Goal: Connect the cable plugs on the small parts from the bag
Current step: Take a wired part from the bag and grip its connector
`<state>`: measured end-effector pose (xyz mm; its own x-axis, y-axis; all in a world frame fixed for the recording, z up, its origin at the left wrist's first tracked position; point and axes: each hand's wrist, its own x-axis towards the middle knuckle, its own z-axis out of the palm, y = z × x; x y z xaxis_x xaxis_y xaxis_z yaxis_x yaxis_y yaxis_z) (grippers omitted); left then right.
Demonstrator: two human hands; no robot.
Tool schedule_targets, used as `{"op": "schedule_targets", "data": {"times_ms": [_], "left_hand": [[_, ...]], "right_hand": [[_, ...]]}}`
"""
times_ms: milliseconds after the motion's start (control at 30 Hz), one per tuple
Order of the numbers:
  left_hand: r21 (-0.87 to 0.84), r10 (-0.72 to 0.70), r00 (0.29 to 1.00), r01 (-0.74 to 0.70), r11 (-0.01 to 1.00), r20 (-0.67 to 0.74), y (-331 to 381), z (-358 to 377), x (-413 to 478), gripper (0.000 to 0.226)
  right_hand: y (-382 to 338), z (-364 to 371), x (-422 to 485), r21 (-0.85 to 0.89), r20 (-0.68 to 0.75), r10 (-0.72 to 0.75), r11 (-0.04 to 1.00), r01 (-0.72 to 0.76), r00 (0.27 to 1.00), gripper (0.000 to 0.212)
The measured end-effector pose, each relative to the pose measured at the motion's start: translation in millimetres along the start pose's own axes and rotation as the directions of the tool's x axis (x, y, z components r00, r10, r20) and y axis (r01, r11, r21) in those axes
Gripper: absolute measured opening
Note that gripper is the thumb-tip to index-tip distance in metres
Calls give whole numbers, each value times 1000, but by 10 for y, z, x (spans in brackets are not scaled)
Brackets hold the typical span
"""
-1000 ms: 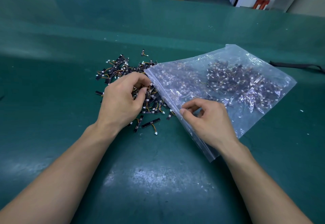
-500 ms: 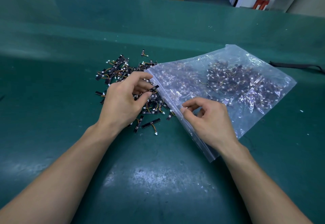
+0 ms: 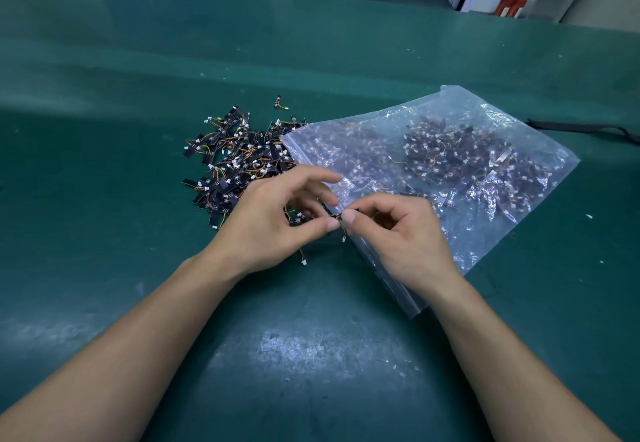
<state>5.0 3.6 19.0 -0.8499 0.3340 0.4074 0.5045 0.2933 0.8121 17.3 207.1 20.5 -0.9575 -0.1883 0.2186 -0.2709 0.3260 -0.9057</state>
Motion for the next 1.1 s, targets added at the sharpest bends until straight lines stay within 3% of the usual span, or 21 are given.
{"op": "schedule_targets", "data": {"times_ms": [200,433,733,1100], "left_hand": [[83,-56,997,60,995,-45,27,-6,10,7],[57,-65,997,66,996,-30,65,15,9,11],[72,-43,999,44,996,-7,55,14,-6,9],[184,89,994,-75,980,-67,37,25,15,9]], "right_hand": [[-49,-7,17,130,-55,36,991,-28,998,21],[-79,6,-1,133,-40,30,991,-25,999,11],[-39,10,8,159,-29,27,987,-22,999,21],[-66,30,2,178,-30,44,983,-38,999,27]]}}
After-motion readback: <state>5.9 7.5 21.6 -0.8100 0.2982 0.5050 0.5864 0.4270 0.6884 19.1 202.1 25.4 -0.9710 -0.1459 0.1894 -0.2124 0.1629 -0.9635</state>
